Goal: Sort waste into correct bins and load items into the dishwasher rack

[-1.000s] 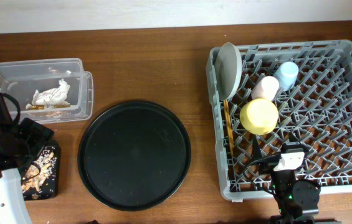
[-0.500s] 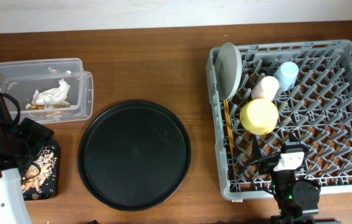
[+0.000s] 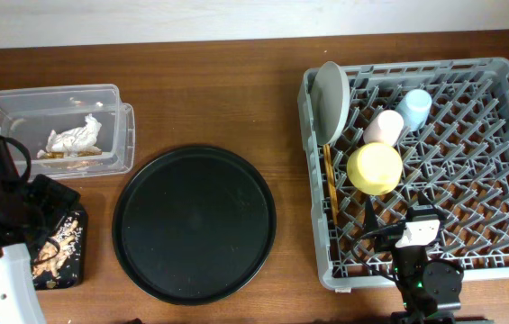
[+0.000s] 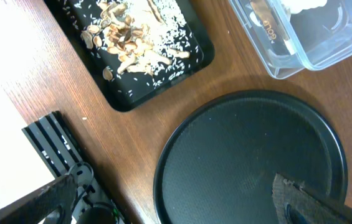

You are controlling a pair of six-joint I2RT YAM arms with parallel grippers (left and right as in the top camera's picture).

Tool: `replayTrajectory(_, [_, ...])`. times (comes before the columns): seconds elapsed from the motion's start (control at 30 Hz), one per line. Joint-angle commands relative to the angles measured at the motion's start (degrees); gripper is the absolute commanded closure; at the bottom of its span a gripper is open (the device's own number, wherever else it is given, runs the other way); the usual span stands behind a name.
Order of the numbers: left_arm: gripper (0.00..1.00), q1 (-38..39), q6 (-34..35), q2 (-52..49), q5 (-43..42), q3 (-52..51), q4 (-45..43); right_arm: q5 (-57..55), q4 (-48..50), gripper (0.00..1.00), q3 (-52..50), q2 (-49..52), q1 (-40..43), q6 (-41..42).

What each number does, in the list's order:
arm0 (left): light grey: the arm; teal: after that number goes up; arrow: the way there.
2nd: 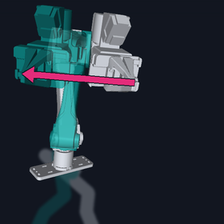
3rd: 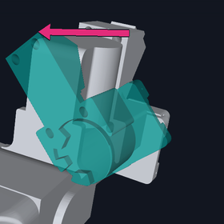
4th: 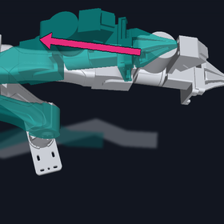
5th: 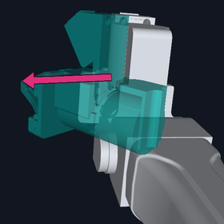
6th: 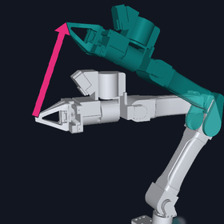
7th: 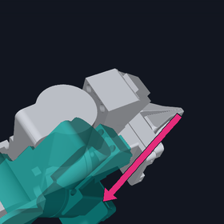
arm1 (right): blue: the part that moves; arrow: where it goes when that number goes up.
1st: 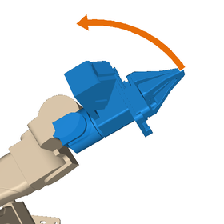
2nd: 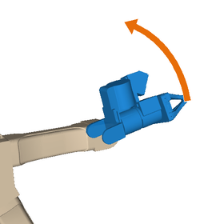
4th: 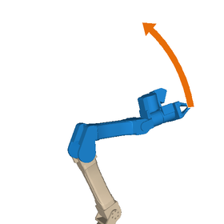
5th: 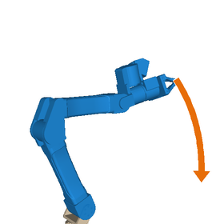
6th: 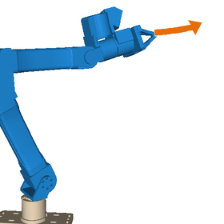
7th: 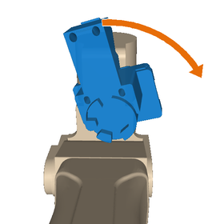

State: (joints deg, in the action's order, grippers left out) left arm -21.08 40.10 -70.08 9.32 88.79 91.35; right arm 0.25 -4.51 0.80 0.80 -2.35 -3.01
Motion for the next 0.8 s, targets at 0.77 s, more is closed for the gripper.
replayTrajectory(0.77, [0.01,15.7,-3.5,37.3,-3.5,-70.2,-68.8,-0.3,-0.1,0.02,-0.5,-0.6,-0.2,0.0])
